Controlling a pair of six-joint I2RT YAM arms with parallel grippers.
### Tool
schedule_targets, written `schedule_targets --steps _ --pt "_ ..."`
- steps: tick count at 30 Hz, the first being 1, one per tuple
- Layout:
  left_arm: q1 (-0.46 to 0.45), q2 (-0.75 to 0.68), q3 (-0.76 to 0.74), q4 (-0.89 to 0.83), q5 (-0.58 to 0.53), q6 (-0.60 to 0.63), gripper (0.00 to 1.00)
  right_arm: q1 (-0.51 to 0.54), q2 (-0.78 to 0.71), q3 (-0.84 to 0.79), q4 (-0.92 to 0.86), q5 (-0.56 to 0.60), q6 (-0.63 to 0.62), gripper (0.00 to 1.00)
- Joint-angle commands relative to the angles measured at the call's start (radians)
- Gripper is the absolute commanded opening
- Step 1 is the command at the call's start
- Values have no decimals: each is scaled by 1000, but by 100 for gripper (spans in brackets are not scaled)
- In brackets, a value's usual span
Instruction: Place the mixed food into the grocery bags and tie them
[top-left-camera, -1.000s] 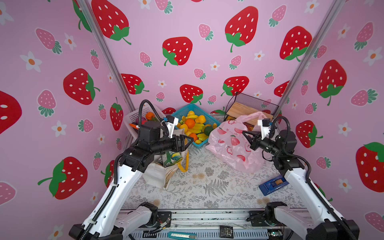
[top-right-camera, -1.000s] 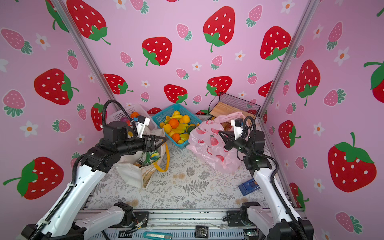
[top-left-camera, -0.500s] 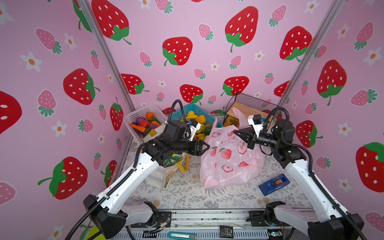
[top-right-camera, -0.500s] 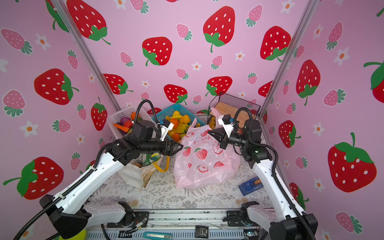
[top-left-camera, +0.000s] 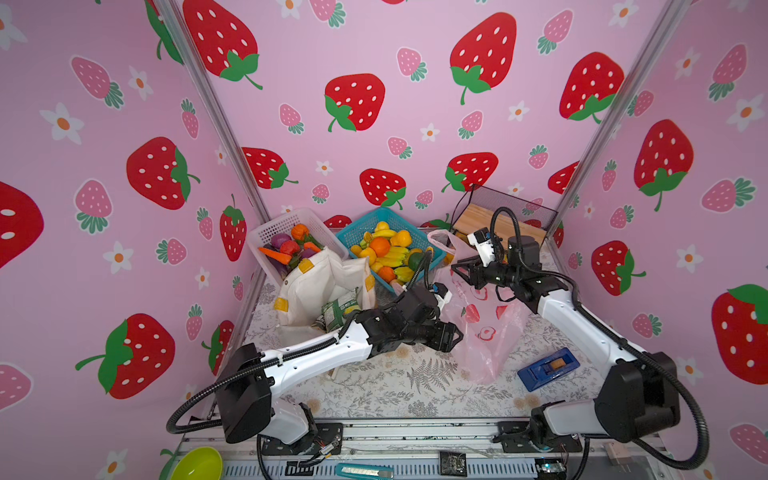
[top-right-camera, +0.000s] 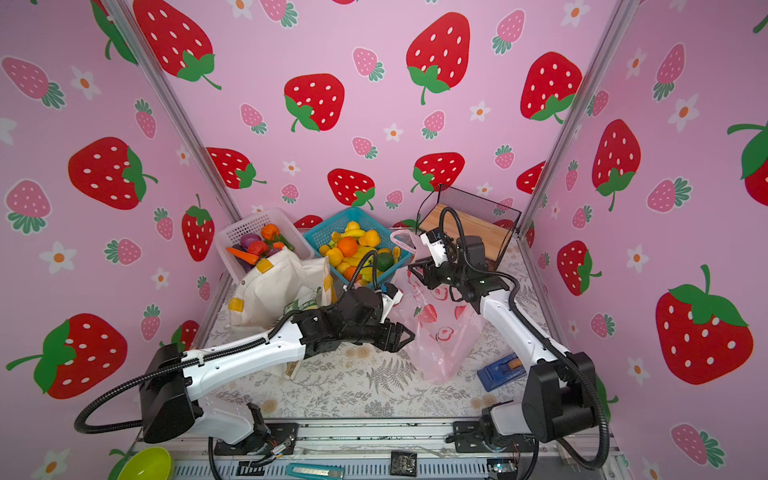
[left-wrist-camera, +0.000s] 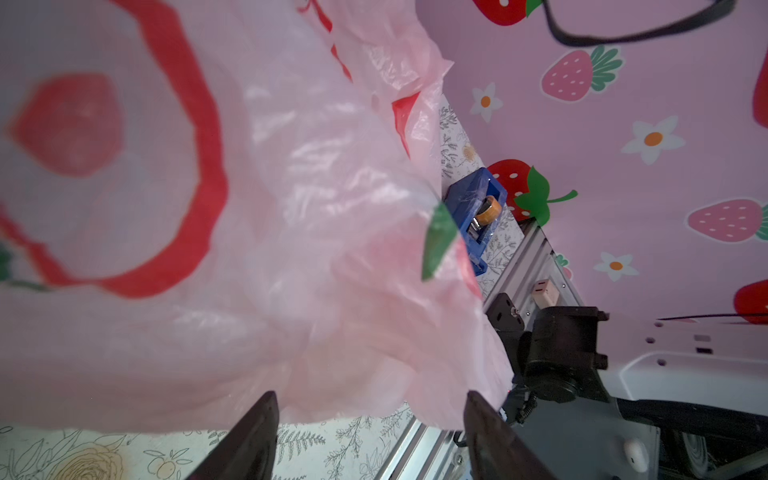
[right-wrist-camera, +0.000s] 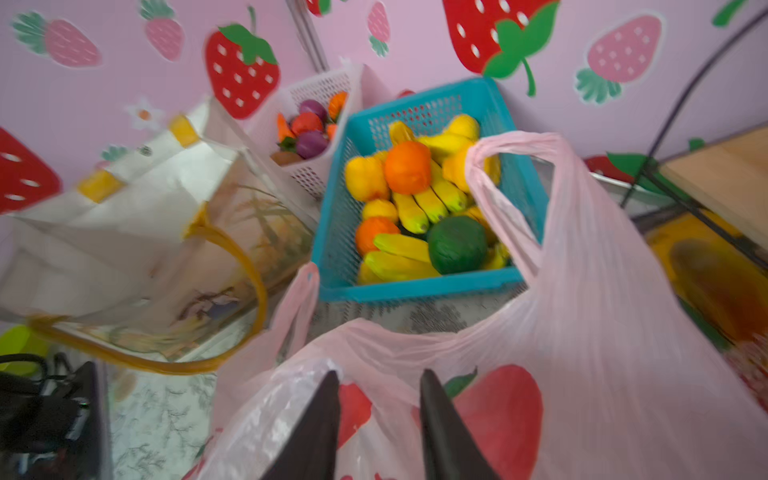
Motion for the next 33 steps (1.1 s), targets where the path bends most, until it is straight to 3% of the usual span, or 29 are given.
schedule_targets --steps 1,6,11,14,19,21,25,27,30,33 --pt "-12 -14 -27 55 -87 -22 73 6 -23 29 -141 289 50 56" --pt "-12 -114 -94 29 -123 22 76 75 -159 -63 -145 518 140 70" --pt "-2 -287 -157 -58 -301 75 79 210 -256 -212 -60 635 320 82" --pt "23 -354 -181 -88 -361 79 79 297 -198 -225 -42 730 399 84" --pt "65 -415 -204 -104 -356 70 79 348 17 -161 -20 819 420 84" --pt "69 -433 -207 -112 -357 68 79 349 94 -144 -16 841 410 75" --pt "68 -470 -187 -146 -368 73 79 348 81 -162 16 846 370 20" --pt "72 -498 -180 -153 -381 91 80 348 -8 -209 87 777 311 4" --pt "104 -540 -178 -145 -380 121 88 325 -205 -290 178 580 194 0" --pt "189 -565 -173 -125 -277 152 92 228 -349 -328 180 223 128 0"
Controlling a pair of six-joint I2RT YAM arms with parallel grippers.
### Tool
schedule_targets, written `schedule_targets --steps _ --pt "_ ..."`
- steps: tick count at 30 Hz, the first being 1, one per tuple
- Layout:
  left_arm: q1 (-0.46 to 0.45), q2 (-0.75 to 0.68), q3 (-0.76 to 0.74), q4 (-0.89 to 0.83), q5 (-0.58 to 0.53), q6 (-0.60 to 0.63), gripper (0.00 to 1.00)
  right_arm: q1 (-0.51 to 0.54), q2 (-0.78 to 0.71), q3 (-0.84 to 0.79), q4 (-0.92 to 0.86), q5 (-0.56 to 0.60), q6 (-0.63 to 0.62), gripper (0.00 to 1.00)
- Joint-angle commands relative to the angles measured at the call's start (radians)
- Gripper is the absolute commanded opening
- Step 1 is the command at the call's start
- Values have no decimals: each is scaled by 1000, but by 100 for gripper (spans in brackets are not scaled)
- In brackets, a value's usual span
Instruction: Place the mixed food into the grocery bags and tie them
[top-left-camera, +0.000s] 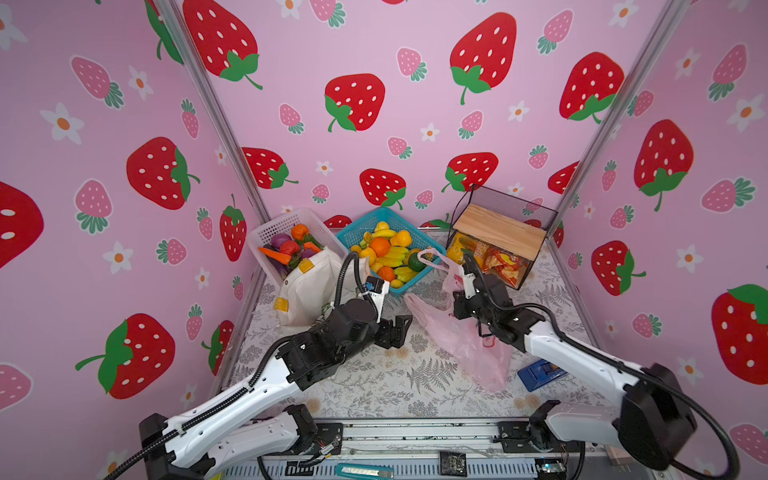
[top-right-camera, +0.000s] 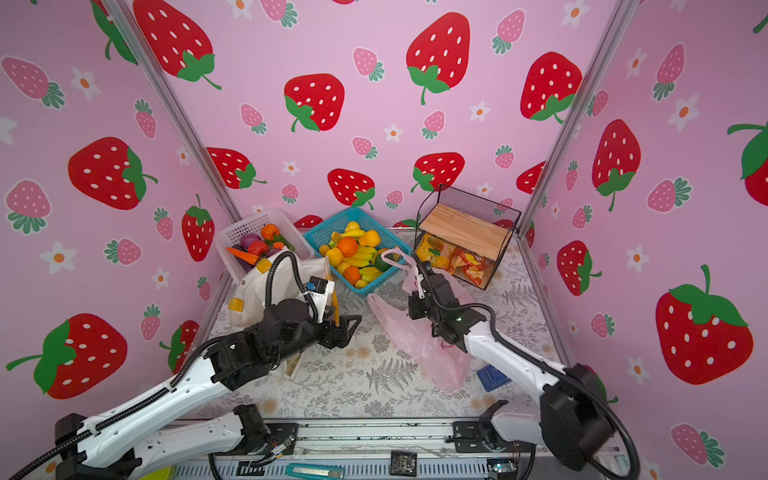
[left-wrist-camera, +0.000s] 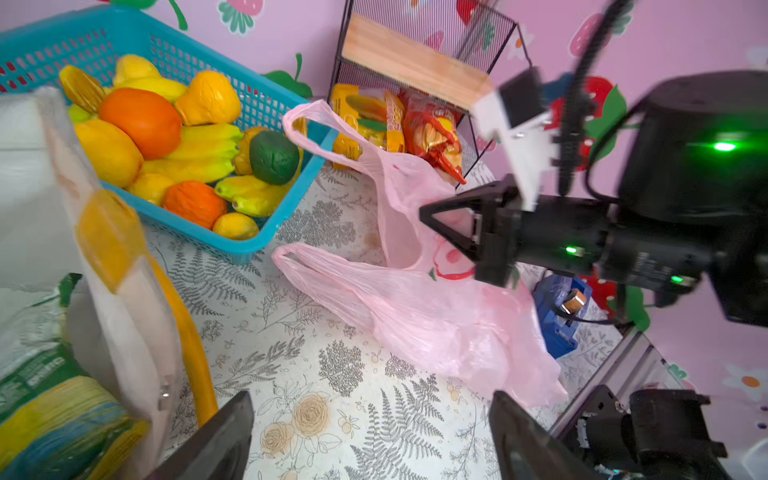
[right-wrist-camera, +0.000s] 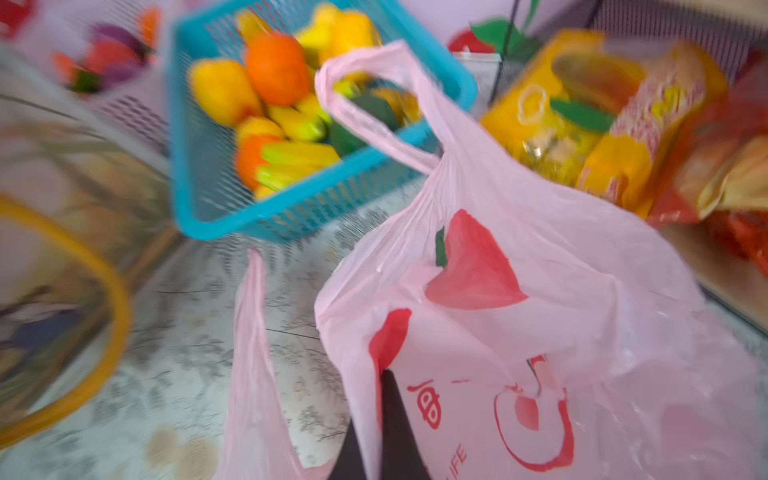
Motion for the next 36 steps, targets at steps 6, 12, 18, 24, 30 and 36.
schedule_targets --steps 6,12,18,24,30,36 --pt "177 17 123 -24 166 109 92 -154 -227 -67 92 -659 -71 0" --pt "206 51 198 -114 98 175 94 -188 -239 -79 171 -772 9 0" --pt "230 38 178 -147 81 266 95 -213 -223 -73 202 -830 70 0" --pt "248 38 174 -152 81 345 95 -234 -223 -63 190 -898 65 0" --pt "294 34 171 -86 233 345 91 -241 -229 -79 196 -957 58 0" --pt "306 80 225 -98 324 368 80 -242 -242 -99 220 -987 75 0"
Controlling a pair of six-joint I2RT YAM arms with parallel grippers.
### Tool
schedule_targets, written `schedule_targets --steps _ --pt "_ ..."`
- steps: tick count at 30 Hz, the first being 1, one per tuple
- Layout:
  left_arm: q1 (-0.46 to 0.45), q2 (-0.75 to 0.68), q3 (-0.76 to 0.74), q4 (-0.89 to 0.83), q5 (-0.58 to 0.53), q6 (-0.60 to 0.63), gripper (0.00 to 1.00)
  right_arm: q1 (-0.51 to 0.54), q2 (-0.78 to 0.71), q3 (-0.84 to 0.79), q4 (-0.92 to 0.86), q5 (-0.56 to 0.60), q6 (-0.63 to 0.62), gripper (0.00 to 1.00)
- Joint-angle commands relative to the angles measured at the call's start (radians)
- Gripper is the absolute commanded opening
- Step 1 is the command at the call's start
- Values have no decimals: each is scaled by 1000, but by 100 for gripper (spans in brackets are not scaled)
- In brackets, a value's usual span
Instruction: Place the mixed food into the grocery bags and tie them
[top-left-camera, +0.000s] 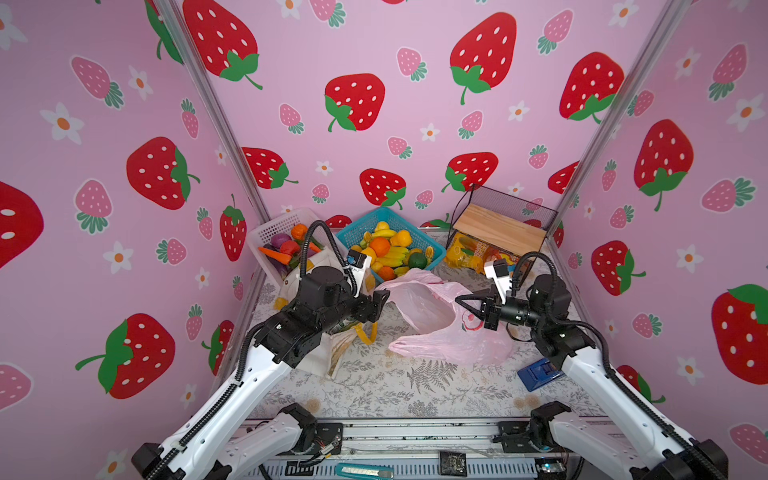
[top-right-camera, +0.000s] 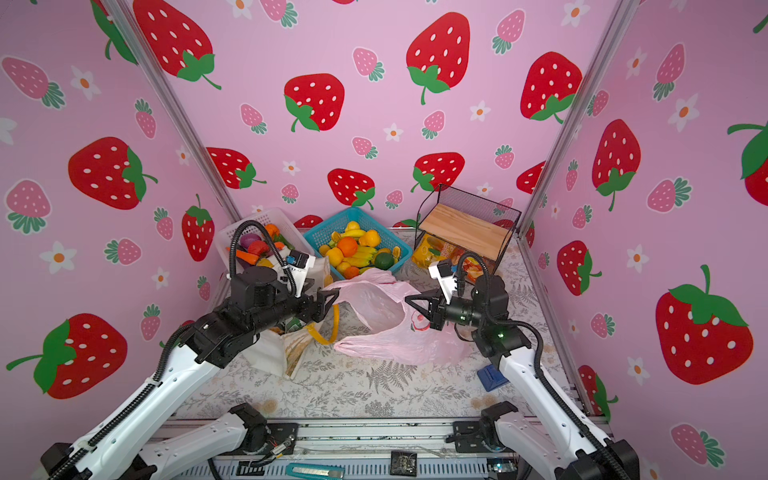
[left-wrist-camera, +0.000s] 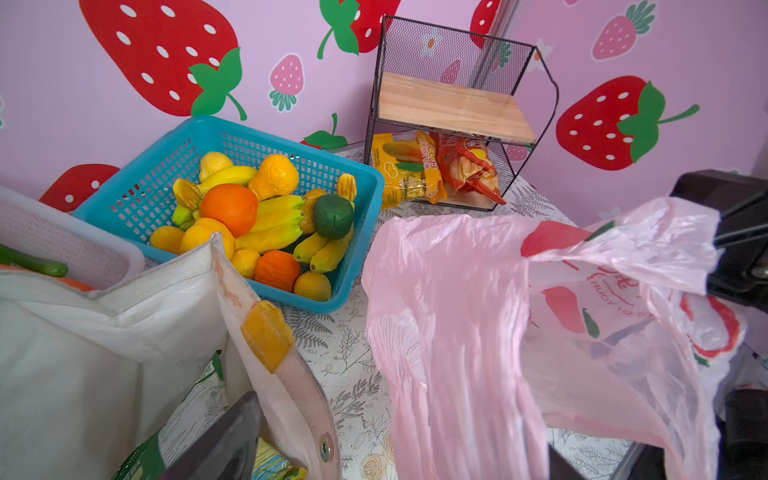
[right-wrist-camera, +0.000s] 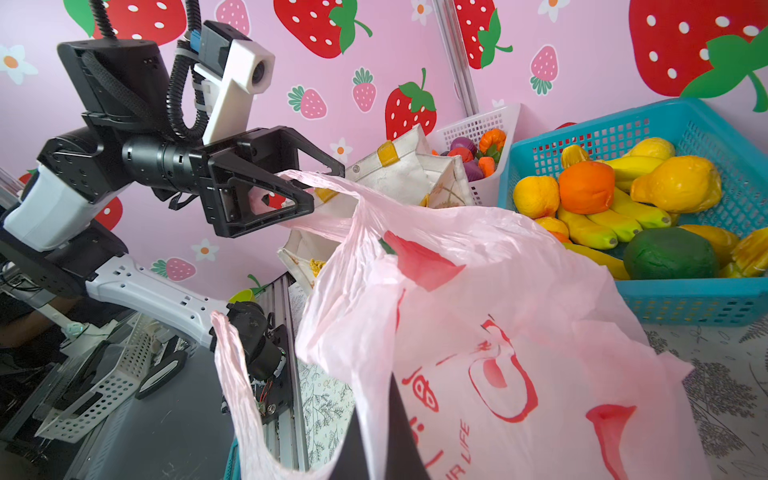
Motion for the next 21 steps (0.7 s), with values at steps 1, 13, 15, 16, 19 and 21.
schedule_targets --steps 1,13,15,16,19,21 --pt "7 27 63 0 85 35 76 -3 -25 -16 50 -47 17 0" --pt "7 120 144 -32 337 -163 0 76 8 100 -347 847 -94 54" --pt "5 142 163 -30 347 -241 0 174 18 140 -413 1085 -141 64" --pt "5 154 177 -40 347 -269 0 208 13 147 -415 1108 -162 66" --pt "4 176 205 -58 354 -301 0 277 -26 121 -354 1073 -224 72" --pt "4 182 210 -55 359 -308 0 327 -92 85 -294 1070 -271 80"
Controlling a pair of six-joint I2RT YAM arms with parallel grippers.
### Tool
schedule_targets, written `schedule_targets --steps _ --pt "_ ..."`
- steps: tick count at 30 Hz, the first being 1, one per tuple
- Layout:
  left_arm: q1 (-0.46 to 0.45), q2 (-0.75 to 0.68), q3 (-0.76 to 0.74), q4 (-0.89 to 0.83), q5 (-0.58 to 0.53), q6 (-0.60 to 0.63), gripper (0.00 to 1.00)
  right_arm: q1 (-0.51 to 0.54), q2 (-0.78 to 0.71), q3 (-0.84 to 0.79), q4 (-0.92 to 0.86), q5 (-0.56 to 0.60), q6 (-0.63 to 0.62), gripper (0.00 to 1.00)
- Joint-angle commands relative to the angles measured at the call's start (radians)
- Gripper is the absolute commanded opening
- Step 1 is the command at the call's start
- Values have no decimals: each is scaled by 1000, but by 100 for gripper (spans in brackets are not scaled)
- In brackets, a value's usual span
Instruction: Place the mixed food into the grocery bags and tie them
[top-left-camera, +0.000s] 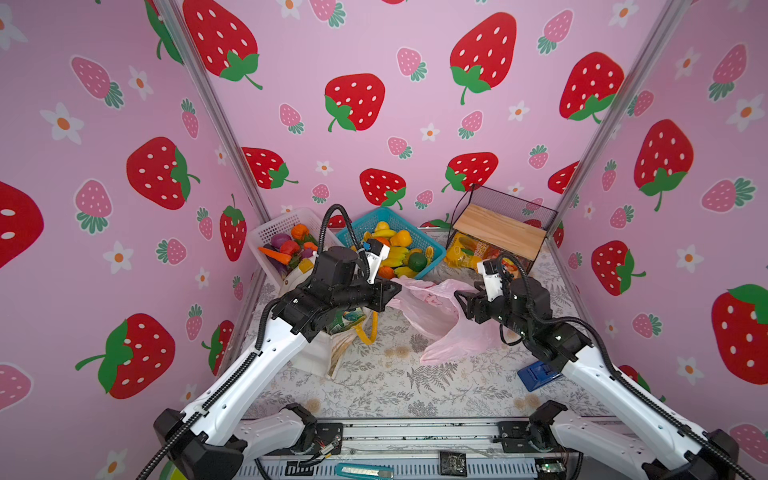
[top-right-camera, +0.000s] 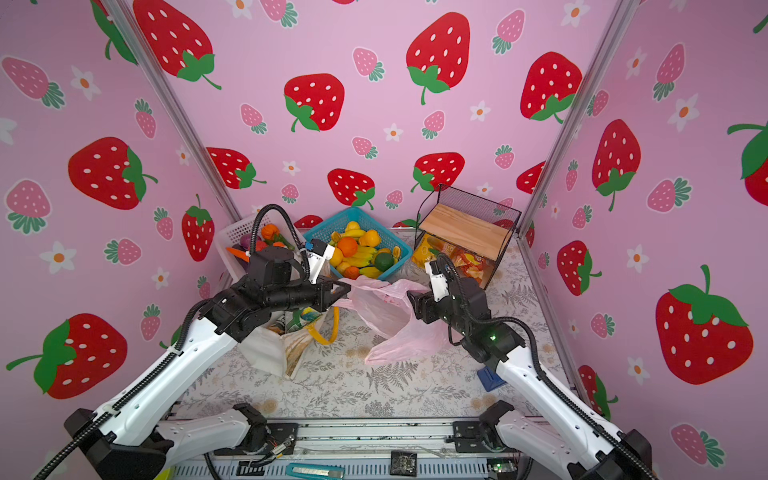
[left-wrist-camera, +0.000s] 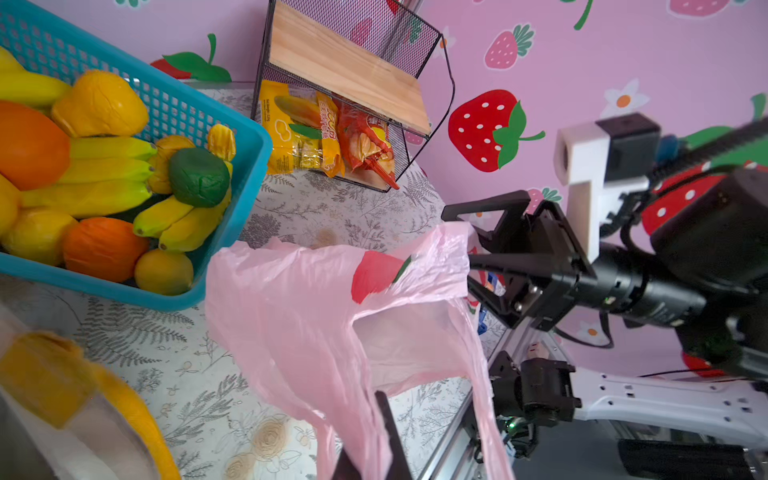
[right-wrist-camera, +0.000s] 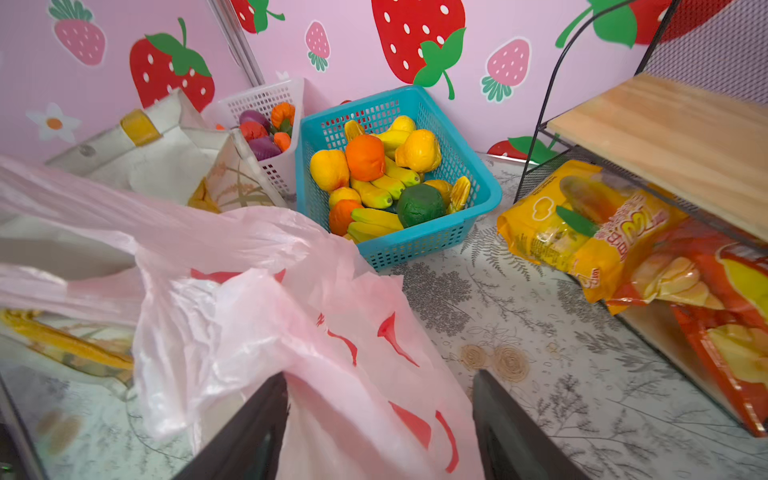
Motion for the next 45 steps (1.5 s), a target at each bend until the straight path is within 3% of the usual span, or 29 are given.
schedule_targets --steps 1,8,17,20,28,32,37,40,42,45 --pt "-2 4 53 -20 41 -64 0 71 -82 -36 46 144 -128 83" --pt "-2 16 74 -42 44 -67 0 302 -67 -30 99 396 -301 96" --pt "-2 16 72 -46 43 -71 0 539 124 27 136 575 -430 100" --pt "-2 17 76 -51 42 -67 0 548 135 43 132 548 -425 100" --pt "-2 21 77 -56 38 -60 0 569 90 45 115 301 -392 99" --pt "-2 23 79 -51 42 -63 0 590 157 43 114 441 -376 99" --pt "-2 19 74 -57 42 -59 0 593 228 3 187 727 -381 100" --pt "0 11 68 -64 35 -53 0 589 236 3 170 795 -376 85" --pt "2 6 61 -67 25 -45 0 570 212 8 134 764 -335 64" --pt "3 16 66 -74 9 -37 2 464 156 10 62 586 -201 30"
